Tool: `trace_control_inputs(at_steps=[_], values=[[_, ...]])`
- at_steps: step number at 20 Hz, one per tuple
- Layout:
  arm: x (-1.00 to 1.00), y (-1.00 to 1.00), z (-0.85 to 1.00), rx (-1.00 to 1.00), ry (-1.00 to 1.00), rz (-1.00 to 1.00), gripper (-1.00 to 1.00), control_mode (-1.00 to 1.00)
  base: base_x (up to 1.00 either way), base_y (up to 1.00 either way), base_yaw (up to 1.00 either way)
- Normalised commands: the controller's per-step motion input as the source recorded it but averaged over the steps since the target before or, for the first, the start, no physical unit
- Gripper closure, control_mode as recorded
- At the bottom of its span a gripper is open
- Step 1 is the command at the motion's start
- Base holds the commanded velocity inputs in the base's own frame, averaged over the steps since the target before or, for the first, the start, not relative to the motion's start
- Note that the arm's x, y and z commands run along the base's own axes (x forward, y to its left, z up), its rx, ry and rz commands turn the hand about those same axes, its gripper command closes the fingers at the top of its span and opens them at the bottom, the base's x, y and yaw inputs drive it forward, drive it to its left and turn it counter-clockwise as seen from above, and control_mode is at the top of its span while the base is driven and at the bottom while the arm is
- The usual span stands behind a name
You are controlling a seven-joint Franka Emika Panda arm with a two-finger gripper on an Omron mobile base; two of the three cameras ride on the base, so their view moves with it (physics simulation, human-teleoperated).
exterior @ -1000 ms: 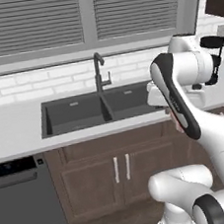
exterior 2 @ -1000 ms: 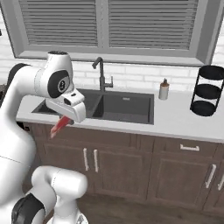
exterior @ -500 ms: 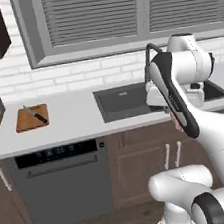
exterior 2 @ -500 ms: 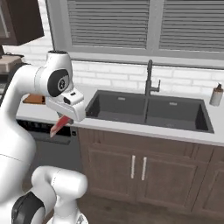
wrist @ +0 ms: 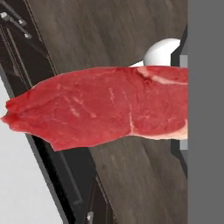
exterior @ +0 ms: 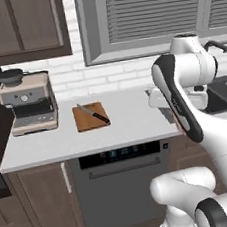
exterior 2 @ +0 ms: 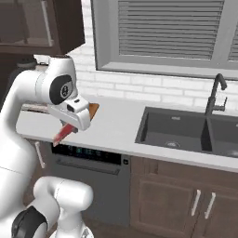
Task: Pick up the knife from the drawer and place it on the cutting board. Then place the meat from the plate to the cutting board.
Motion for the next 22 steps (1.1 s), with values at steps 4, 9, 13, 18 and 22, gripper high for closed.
trace_control_inputs(at_steps=[4,9,13,18,22], values=[[0.0,0.0,0.0,0.0,0.0,0.0,1.0,1.0,0.88,0.91,0.0],[0.0,0.0,0.0,0.0,0.0,0.0,1.0,1.0,0.73,0.74,0.0],[0.0,0.0,0.0,0.0,0.0,0.0,1.0,1.0,0.56,0.09,0.0],[0.03,0.0,-0.04,0.0,0.0,0.0,1.0,-1.0,0.38,0.02,0.0],[0.21,0.0,-0.2,0.0,0.03,0.04,1.0,-1.0,0.0,0.0,0.0]])
